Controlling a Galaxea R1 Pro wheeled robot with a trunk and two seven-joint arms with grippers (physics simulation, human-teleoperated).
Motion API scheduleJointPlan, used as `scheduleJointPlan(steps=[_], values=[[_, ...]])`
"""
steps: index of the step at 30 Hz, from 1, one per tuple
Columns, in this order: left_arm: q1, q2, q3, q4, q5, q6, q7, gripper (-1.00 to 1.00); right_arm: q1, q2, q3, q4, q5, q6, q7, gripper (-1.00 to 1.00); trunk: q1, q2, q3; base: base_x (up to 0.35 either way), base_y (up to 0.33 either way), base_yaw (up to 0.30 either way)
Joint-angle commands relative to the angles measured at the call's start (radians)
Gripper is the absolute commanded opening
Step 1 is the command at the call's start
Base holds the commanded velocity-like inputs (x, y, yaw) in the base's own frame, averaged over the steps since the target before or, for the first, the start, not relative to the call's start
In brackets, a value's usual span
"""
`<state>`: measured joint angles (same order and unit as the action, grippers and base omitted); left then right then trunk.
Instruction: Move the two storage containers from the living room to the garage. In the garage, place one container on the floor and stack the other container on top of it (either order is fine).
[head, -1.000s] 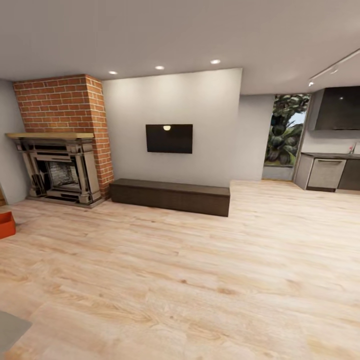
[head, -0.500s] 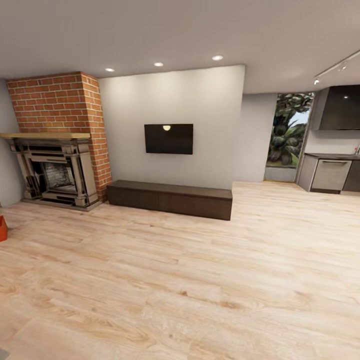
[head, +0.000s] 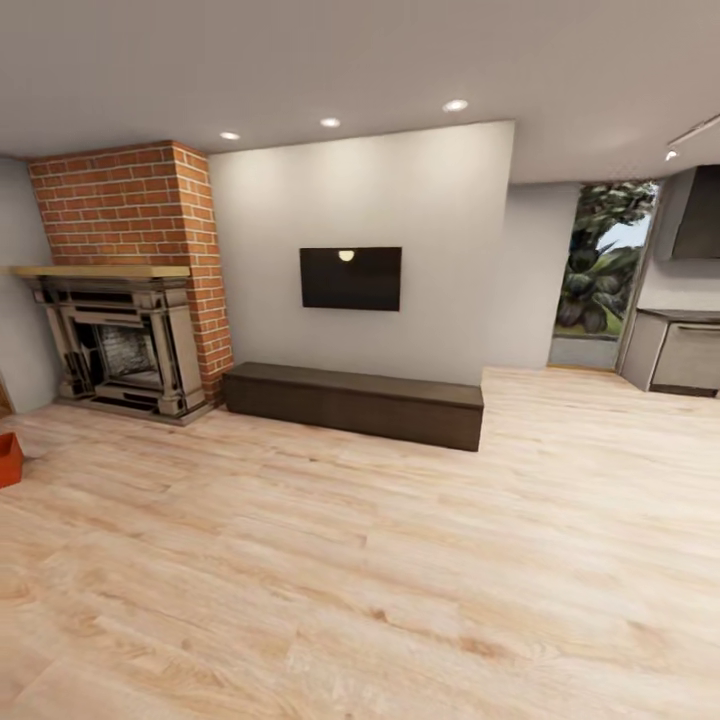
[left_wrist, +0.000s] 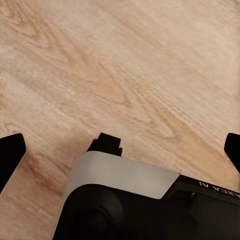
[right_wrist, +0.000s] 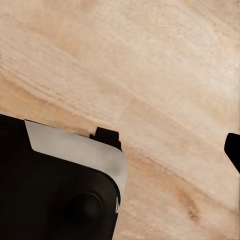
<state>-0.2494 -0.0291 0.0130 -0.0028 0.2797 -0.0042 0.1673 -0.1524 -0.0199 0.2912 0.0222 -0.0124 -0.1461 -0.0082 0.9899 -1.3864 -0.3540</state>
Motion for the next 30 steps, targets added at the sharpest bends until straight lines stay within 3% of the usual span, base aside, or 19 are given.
scheduleJointPlan(steps=[1,14,30], values=[[-0.001,0.0,0.001,-0.001,0.004,0.0,0.003,1.0,-0.001,0.0,0.005,0.002,-0.001,-0.005,-0.001,1.0,0.001,-0.001,-0.001,0.321,0.0,0.262],[-0.001,0.0,0.001,-0.001,0.004,-0.002,0.003,1.0,-0.001,-0.001,0.004,0.002,-0.001,-0.007,0.002,1.0,0.001,-0.001,-0.001,0.321,0.0,0.258],[-0.001,0.0,0.002,-0.001,0.005,-0.004,0.003,1.0,-0.001,0.001,0.005,0.003,0.0,-0.017,-0.002,1.0,0.001,-0.001,-0.001,0.321,0.0,0.035]])
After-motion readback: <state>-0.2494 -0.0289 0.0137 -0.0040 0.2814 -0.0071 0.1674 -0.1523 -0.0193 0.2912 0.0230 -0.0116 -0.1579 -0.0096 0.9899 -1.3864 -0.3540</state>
